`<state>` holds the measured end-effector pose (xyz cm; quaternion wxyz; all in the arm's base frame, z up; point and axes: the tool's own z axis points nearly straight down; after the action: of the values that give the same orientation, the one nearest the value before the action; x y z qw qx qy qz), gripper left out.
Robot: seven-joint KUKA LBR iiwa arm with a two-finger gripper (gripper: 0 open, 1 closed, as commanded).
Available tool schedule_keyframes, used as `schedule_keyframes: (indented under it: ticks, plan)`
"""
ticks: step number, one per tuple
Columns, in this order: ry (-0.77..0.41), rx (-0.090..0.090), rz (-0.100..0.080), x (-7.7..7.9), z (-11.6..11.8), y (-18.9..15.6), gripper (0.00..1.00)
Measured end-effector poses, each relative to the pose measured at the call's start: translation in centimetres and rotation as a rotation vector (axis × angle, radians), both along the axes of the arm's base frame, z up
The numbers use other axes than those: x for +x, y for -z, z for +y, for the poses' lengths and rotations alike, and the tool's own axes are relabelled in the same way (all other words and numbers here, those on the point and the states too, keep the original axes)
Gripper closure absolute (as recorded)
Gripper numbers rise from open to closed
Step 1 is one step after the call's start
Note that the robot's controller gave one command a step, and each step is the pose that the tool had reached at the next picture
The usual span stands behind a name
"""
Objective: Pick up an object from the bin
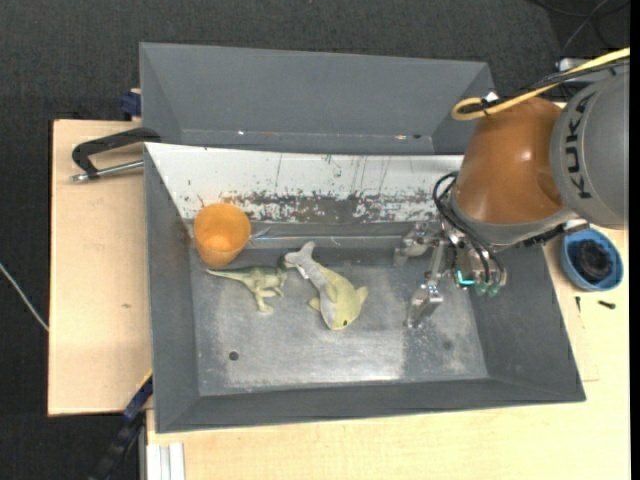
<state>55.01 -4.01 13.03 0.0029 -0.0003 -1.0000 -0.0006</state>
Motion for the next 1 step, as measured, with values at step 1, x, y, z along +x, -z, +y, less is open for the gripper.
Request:
schedule_keyframes:
  ticks: [1]
  plan:
    - [-0.082,0.0,-0.01,-1.07,7.24,6.04,0.0]
